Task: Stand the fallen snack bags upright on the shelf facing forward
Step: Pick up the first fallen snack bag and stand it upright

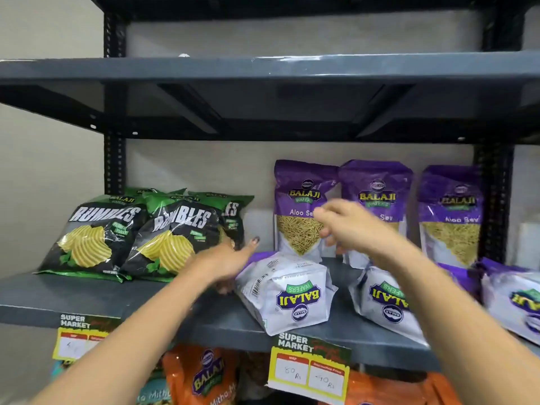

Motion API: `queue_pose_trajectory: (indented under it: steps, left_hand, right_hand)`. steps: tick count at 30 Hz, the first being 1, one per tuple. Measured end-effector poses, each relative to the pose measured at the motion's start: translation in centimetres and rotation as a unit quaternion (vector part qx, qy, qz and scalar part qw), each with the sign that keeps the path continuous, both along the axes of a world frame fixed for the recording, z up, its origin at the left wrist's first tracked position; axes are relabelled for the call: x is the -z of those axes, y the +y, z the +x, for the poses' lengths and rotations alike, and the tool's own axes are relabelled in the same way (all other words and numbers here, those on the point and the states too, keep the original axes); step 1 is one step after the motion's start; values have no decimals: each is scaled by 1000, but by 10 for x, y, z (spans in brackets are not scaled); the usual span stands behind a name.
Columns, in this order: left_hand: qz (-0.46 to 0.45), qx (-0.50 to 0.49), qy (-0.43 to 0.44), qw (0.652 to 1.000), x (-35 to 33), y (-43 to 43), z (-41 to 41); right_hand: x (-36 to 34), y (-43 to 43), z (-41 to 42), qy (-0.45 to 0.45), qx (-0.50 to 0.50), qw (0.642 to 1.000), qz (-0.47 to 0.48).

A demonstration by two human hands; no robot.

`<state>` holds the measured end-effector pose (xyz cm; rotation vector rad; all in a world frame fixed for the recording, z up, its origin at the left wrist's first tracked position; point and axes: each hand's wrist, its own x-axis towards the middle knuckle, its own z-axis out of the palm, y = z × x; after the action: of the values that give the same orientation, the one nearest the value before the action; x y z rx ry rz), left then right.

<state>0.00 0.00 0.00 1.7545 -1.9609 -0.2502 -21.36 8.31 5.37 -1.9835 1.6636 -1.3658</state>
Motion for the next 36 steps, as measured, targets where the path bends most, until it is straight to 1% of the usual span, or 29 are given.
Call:
queue_pose_trajectory:
  steps: [1,2,3,4,6,8,10,14,17,18,21,22,24,28,31,33,36]
  left_hand:
    - [58,15,50,997,4,0,-3]
    - [106,36,94,989,7,4,-8]
    - [132,45,113,984,11,3,-10]
    - [147,46,124,980,14,3,-13]
    - [167,53,142,974,15,1,-15]
    - [182,68,172,966,13,0,-14]
    - [177,95,222,954,12,-1,-11]
    - [128,119,307,935,7,-3,-11]
    - [91,118,358,922,1,-4,-12]
    - [53,115,358,925,-1,-6,-12]
    - [-104,103,321,936,-5,-10,-12]
    - [-141,100,311,935,-5,-11,-13]
    - [-186,98,304,929,-4,-11,-17]
    - [-208,104,380,895,6,-15,-24]
    - [-233,122,408,874,23,-13,-25]
    - [-237,121,416,870,33,-8,-24]
    - [-236,93,408,877,39,9,-25]
  right_hand:
    - [5,-12,4,57,32,994,91]
    - [9,-19,10,109,61,980,152]
    - [17,-31,13,140,64,968,200]
    - [22,-38,17,137,56,961,232]
    - [29,-55,18,90,32,956,277]
    - [31,-62,18,40,13,951,306]
    - [33,-66,15,25,11,948,317]
    - [36,-67,9,-5,-9,966,257]
    - [35,-63,9,-58,-22,978,199]
    - [35,-61,8,-77,-33,980,182]
    - [34,-60,7,-143,-72,980,121]
    - [36,-61,6,-170,-86,977,98]
    - [43,-65,6,-229,-115,965,58]
    - [64,-72,8,-317,-135,939,-3]
    - [78,-70,8,-348,-145,926,-36]
    - [85,-65,7,-341,-143,928,-54]
    - [88,-61,6,-331,-143,931,-55]
